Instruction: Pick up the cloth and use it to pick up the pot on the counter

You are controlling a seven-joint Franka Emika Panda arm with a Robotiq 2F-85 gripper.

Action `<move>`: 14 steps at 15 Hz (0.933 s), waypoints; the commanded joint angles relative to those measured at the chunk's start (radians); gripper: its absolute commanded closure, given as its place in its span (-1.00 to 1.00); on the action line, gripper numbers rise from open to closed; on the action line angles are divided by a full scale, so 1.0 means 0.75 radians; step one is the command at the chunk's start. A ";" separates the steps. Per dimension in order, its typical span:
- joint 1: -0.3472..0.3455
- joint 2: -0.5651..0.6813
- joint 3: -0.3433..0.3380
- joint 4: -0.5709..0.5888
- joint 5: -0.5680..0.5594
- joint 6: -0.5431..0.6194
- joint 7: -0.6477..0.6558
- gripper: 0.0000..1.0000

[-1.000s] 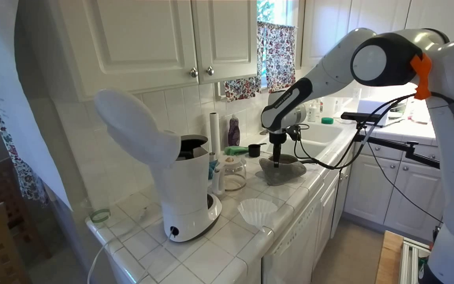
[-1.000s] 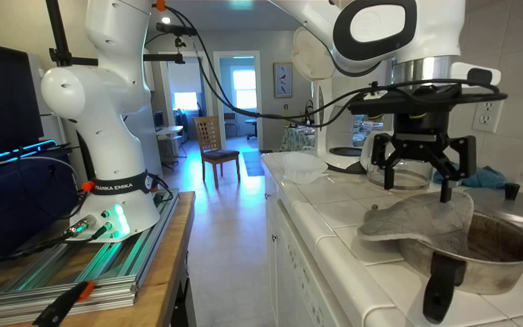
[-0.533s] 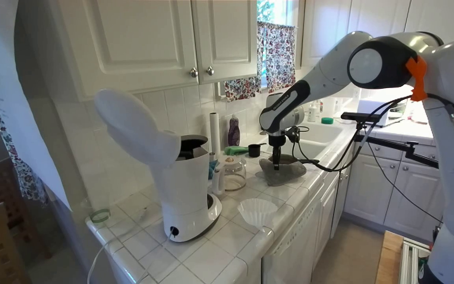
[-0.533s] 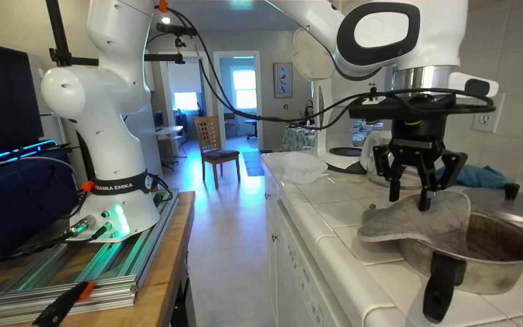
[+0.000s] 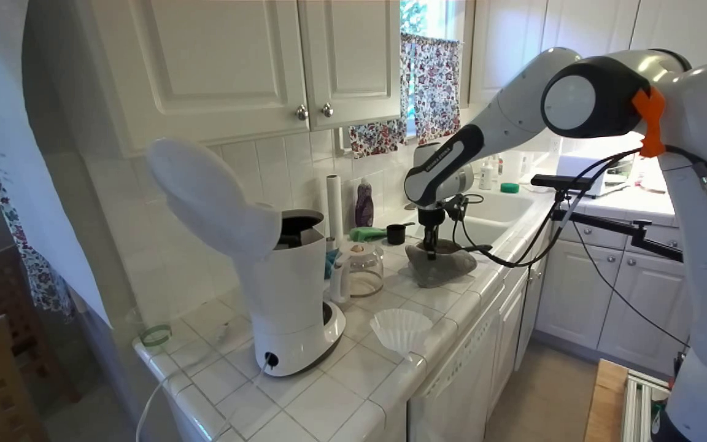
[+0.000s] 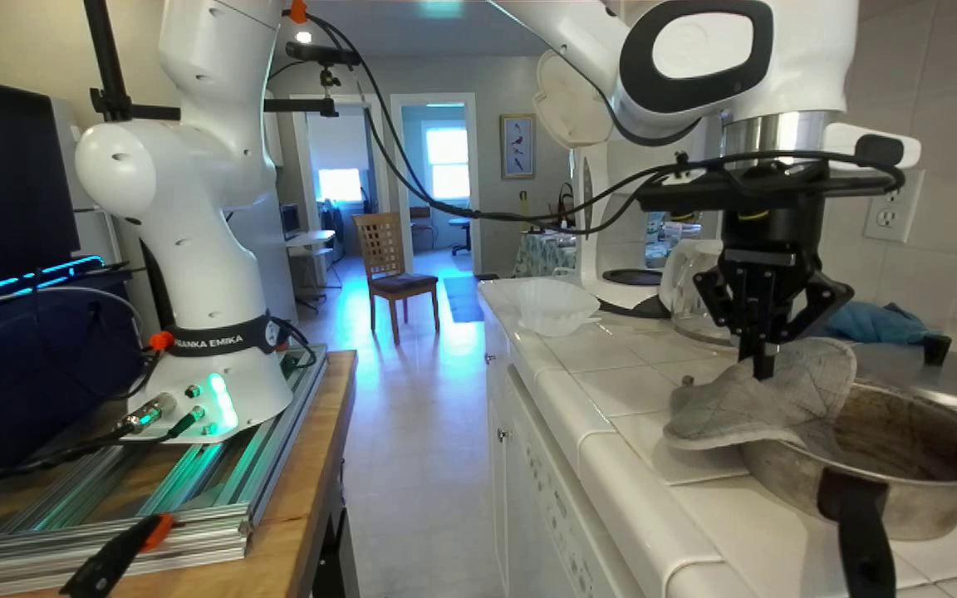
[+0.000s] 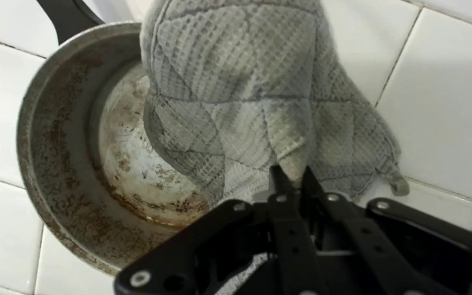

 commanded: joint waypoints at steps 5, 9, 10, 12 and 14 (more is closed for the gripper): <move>0.006 -0.001 -0.002 0.024 -0.078 -0.029 0.101 0.92; 0.007 -0.004 -0.001 0.023 -0.093 -0.030 0.117 0.55; 0.008 -0.005 -0.001 0.022 -0.097 -0.030 0.120 0.50; 0.009 -0.008 -0.001 0.020 -0.101 -0.031 0.124 0.51; 0.009 -0.011 0.000 0.017 -0.103 -0.029 0.126 0.85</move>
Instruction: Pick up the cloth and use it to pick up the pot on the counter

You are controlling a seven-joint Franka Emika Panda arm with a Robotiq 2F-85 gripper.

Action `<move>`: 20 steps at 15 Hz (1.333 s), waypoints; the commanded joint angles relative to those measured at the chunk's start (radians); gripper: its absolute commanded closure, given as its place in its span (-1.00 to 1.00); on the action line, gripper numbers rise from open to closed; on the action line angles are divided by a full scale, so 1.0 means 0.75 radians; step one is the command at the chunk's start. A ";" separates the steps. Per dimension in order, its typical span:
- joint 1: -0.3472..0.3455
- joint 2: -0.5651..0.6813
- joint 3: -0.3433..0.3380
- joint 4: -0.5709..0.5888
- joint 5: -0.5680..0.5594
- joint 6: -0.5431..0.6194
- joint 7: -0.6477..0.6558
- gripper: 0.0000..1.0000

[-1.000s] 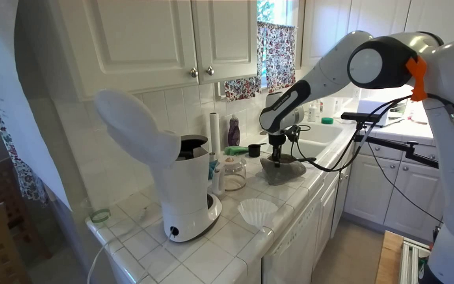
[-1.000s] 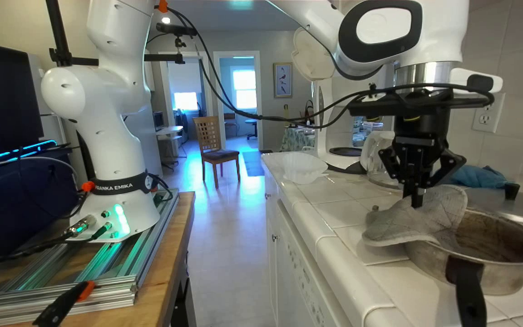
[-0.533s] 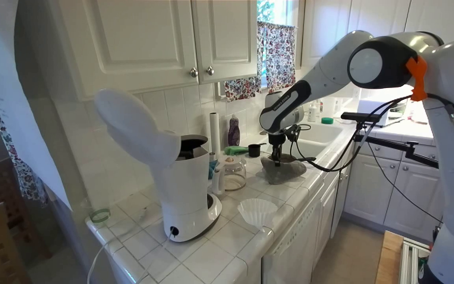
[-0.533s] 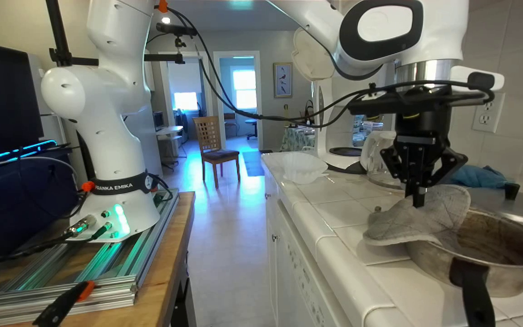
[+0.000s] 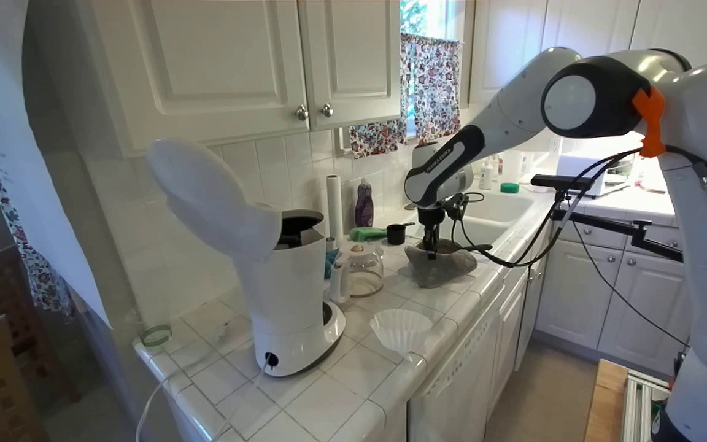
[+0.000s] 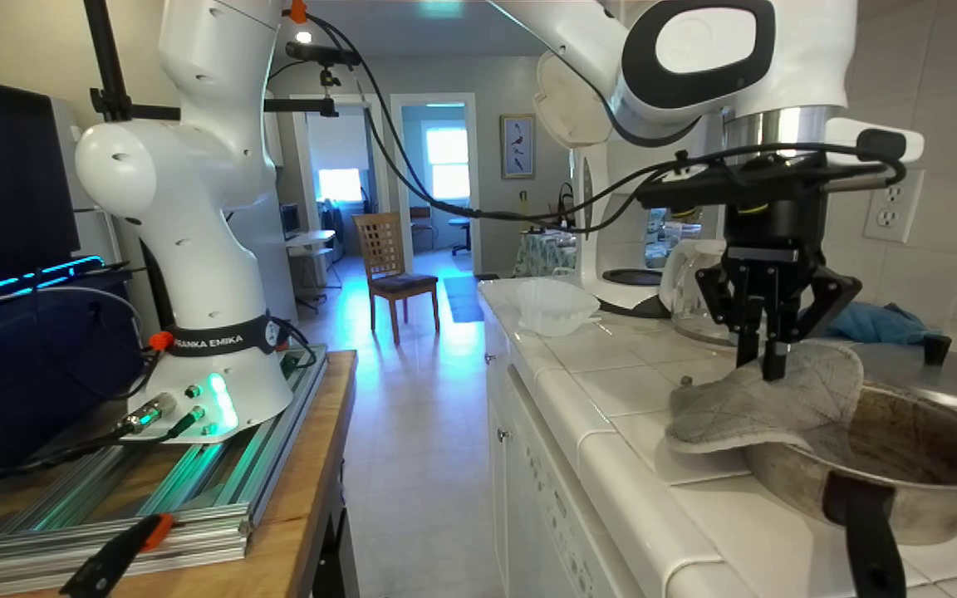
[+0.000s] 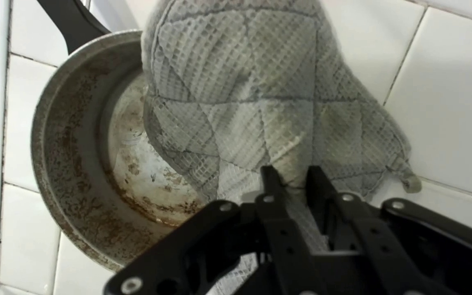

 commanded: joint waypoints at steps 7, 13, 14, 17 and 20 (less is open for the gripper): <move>0.017 -0.020 -0.002 0.005 -0.079 -0.028 0.084 0.88; 0.021 -0.030 0.000 -0.006 -0.087 -0.018 0.092 0.96; 0.022 -0.032 -0.001 -0.008 -0.089 -0.016 0.094 1.00; 0.030 -0.043 -0.002 -0.016 -0.099 -0.012 0.107 0.96; 0.043 -0.066 -0.002 -0.032 -0.121 -0.001 0.121 0.96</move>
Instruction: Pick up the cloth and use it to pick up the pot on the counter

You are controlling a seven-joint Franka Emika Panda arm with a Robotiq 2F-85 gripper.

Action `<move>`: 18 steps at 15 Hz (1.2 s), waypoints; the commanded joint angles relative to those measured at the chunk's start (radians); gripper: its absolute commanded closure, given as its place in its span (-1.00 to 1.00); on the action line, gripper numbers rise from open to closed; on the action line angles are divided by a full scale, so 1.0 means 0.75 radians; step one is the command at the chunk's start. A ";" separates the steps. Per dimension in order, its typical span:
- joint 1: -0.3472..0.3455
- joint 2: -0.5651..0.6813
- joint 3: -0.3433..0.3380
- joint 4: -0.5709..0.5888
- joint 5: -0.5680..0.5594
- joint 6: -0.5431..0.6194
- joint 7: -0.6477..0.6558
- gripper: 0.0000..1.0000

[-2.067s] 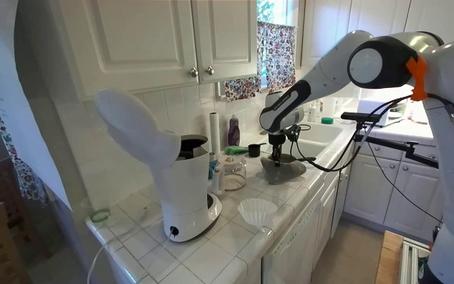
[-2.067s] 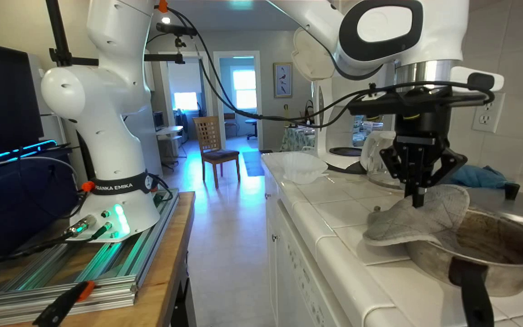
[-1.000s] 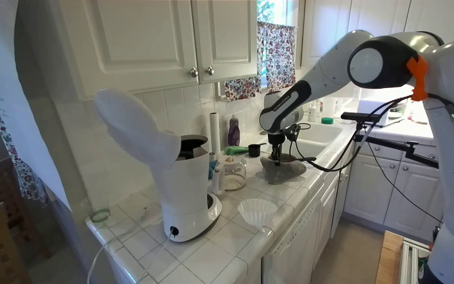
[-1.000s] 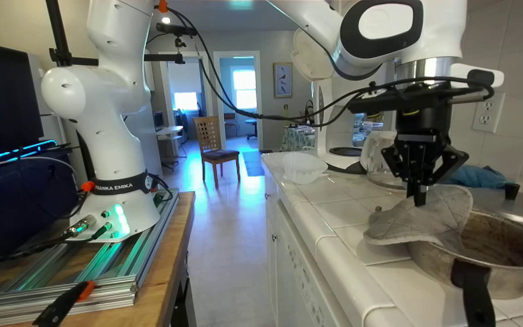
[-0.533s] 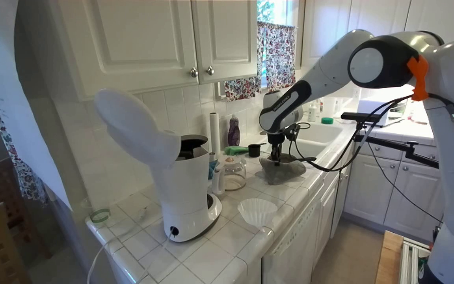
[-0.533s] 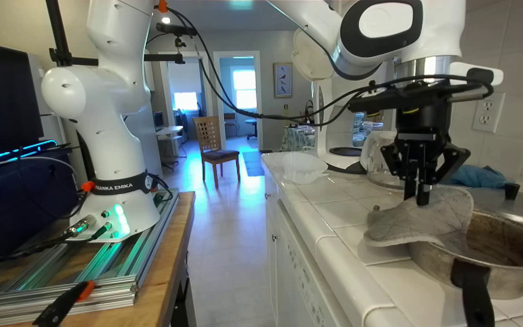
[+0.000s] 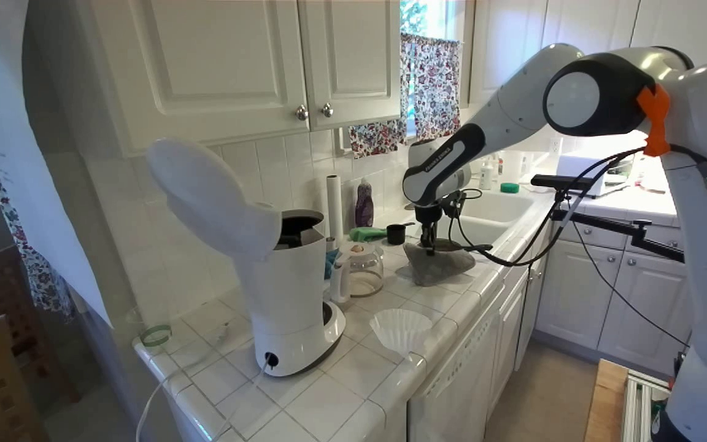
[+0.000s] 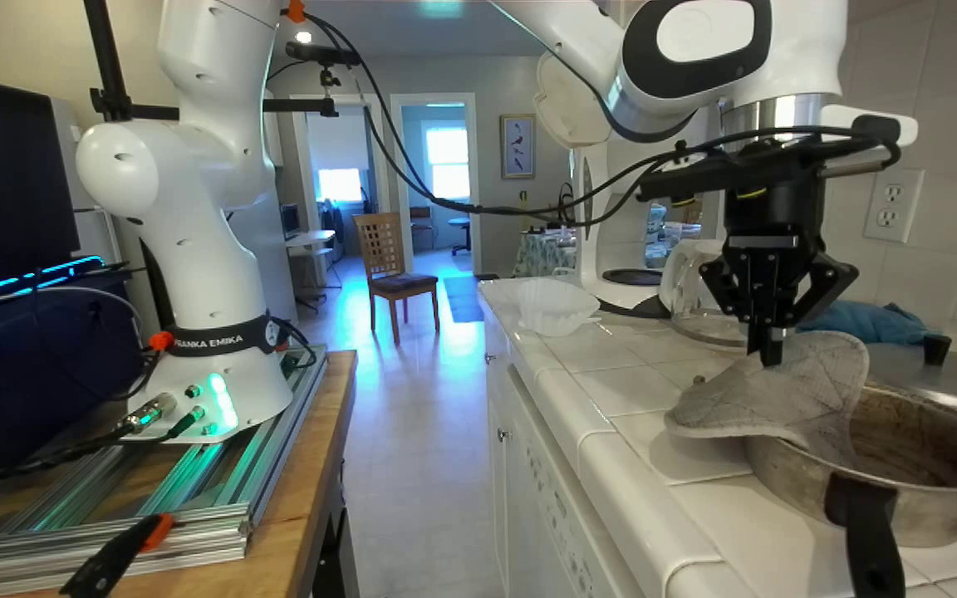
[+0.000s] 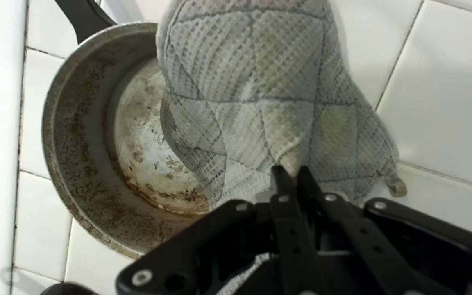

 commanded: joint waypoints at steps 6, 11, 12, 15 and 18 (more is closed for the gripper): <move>0.050 -0.122 0.003 -0.083 -0.137 0.019 0.078 0.96; 0.081 -0.204 0.024 -0.147 -0.174 0.031 0.038 0.96; 0.091 -0.214 0.026 -0.156 -0.182 0.030 0.043 0.96; 0.115 -0.244 0.049 -0.181 -0.194 0.024 0.016 0.96; 0.148 -0.260 0.064 -0.192 -0.235 0.017 0.011 0.96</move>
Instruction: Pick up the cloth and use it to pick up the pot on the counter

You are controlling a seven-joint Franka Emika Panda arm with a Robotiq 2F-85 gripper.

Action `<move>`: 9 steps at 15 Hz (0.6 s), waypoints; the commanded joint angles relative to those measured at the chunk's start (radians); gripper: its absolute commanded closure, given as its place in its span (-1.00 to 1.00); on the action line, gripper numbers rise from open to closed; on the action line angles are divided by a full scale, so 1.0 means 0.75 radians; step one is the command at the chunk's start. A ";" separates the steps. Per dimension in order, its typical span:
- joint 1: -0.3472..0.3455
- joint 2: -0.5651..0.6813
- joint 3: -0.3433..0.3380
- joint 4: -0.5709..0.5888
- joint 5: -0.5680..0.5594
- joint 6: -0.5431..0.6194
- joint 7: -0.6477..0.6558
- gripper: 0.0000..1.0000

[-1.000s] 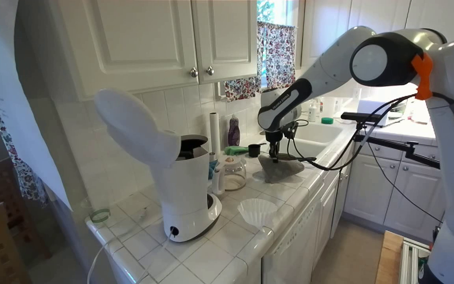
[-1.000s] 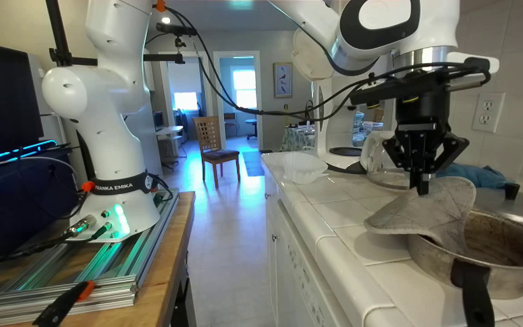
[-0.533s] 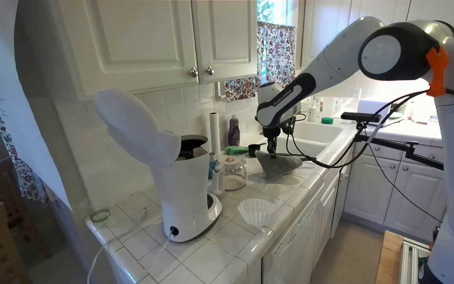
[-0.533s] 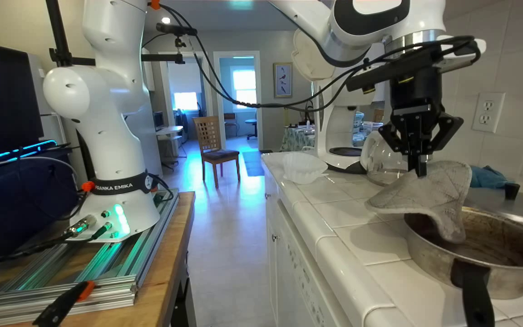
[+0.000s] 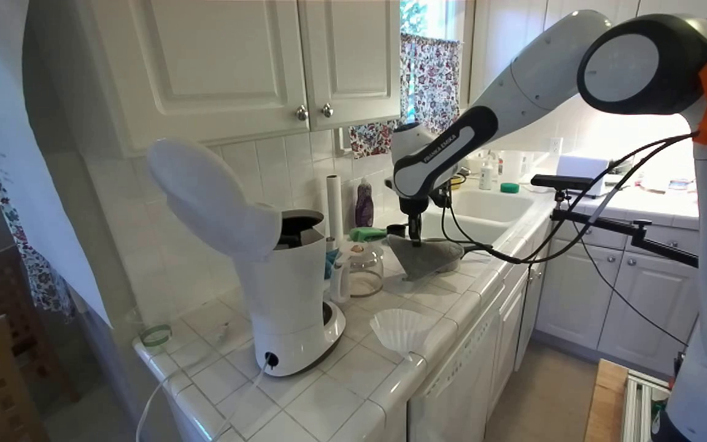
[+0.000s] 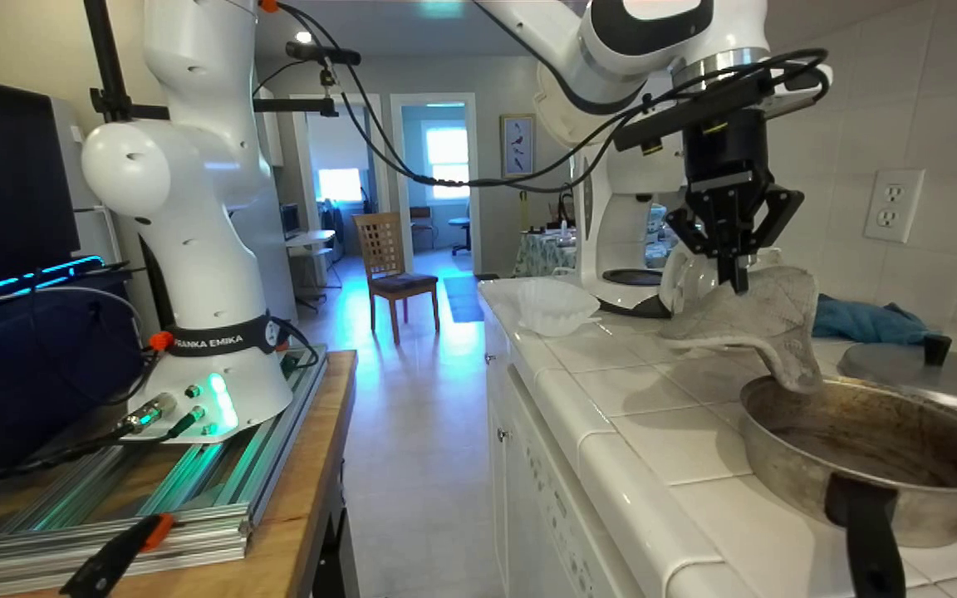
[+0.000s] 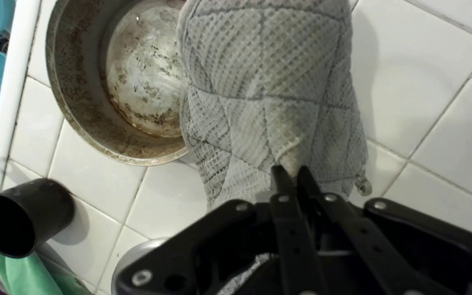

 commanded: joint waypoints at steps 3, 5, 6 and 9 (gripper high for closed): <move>0.036 -0.053 0.044 -0.055 -0.060 0.003 -0.067 0.96; 0.040 -0.041 0.063 -0.047 -0.040 -0.012 -0.127 0.96; 0.038 -0.038 0.073 -0.045 -0.026 -0.022 -0.165 0.96; 0.037 -0.032 0.089 -0.045 -0.013 -0.041 -0.236 0.96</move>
